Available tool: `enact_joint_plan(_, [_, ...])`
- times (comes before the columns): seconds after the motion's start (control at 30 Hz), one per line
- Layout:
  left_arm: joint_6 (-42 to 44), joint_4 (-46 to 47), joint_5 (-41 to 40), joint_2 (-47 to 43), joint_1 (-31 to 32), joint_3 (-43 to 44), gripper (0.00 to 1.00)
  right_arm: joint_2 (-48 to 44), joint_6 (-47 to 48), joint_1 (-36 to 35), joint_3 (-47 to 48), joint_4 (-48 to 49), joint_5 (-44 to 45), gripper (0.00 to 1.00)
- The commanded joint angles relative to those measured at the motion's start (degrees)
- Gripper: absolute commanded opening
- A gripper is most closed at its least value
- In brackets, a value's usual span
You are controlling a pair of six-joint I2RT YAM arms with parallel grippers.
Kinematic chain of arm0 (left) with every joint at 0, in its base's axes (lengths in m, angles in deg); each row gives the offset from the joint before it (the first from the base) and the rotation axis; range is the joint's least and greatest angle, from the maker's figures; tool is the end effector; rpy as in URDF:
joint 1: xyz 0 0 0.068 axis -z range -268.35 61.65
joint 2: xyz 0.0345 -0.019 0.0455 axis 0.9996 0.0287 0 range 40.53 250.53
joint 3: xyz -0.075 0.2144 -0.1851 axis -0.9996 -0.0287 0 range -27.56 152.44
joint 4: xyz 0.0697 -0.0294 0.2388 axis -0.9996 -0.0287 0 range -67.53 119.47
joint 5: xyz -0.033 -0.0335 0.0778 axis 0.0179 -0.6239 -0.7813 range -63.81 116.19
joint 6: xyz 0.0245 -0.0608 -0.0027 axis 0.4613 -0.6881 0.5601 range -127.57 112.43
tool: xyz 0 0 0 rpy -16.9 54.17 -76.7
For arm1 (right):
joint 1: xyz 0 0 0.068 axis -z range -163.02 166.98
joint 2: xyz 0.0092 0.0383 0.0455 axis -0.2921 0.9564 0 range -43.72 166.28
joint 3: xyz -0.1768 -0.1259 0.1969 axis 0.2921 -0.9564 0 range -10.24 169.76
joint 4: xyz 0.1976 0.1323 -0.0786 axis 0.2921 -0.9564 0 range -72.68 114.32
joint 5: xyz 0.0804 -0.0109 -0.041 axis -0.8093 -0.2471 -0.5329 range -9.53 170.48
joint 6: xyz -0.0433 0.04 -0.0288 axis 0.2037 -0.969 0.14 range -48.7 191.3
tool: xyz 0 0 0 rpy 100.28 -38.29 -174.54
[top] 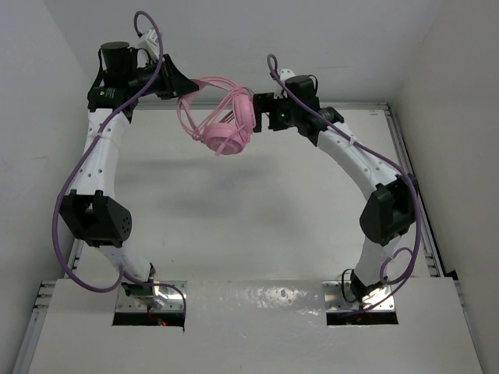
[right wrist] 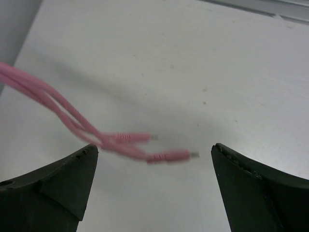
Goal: Wrap the headphones
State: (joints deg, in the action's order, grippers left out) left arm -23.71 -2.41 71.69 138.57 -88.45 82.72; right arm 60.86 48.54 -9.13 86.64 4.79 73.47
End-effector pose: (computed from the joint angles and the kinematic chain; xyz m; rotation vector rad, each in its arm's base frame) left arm 0.3788 -0.0362 0.4666 0.2782 1.8956 -0.9436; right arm 0.3943 0.2004 0.3601 -0.1400 2.1021 0.6486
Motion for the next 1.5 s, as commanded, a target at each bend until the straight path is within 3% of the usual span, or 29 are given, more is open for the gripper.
enact_joint_plan(0.0, [-4.69, 0.68, -1.90, -2.94, -0.43, 3.28, 0.00, -1.04, 4.92, 2.11, 5.42, -13.42, 2.88, 0.99])
enact_joint_plan(0.2, [-6.62, 0.85, -4.09, -2.94, -0.43, 1.78, 0.00, -6.22, 9.05, 4.13, 3.14, -16.41, -6.42, 0.99])
enact_joint_plan(0.37, [-5.83, 0.85, -6.73, -3.03, -0.52, 1.52, 0.00, -12.02, 11.25, 4.14, 3.31, -17.56, -7.76, 0.94])
enact_joint_plan(0.43, [-5.13, 0.94, -8.14, -2.94, -0.43, 1.61, 0.00, -13.69, 9.68, 4.14, 6.28, -17.65, -6.36, 0.66])
enact_joint_plan(0.5, [-3.91, 0.94, -9.63, -2.94, -0.52, 1.61, 0.00, -14.13, 6.27, 3.96, 8.84, -16.60, -4.08, 0.48])
enact_joint_plan(0.53, [-3.55, 0.77, -10.16, -2.85, -0.52, 1.61, 0.00, -14.22, 5.02, 3.79, 11.55, -16.07, -3.55, 0.52])
enact_joint_plan(0.63, [-1.97, 0.50, -11.74, -2.85, -0.52, 1.26, 0.00, -14.31, 6.32, -1.38, 14.56, -13.35, 2.74, 0.91])
enact_joint_plan(0.7, [-1.53, 0.50, -12.01, -2.94, -0.52, 0.82, 0.00, -13.44, 9.73, -7.78, 17.37, -11.68, 6.72, 0.99])
enact_joint_plan(0.9, [-1.00, 0.50, -12.45, -3.38, -0.43, 0.64, 0.00, -0.79, 6.33, -10.54, 31.96, -18.70, 9.82, 0.99])
enact_joint_plan(1.23, [-0.47, -0.20, -12.18, -3.47, -0.43, 0.55, 0.00, 3.53, 5.98, -11.60, 27.57, -14.75, 9.30, 0.93])
enact_joint_plan(1.4, [-0.56, -0.29, -11.31, -3.47, -0.52, 0.20, 0.00, 5.90, 4.92, -11.60, 24.94, -11.77, 9.90, 0.77])
enact_joint_plan(1.43, [-0.56, -0.29, -11.22, -3.56, -0.43, 0.20, 0.00, 6.16, 4.49, -11.60, 24.24, -10.19, 10.43, 0.71])
enact_joint_plan(1.47, [-0.47, -0.20, -10.96, -3.64, -0.43, -0.06, 0.00, 6.52, 4.22, -11.60, 23.97, -9.74, 11.65, 0.56])
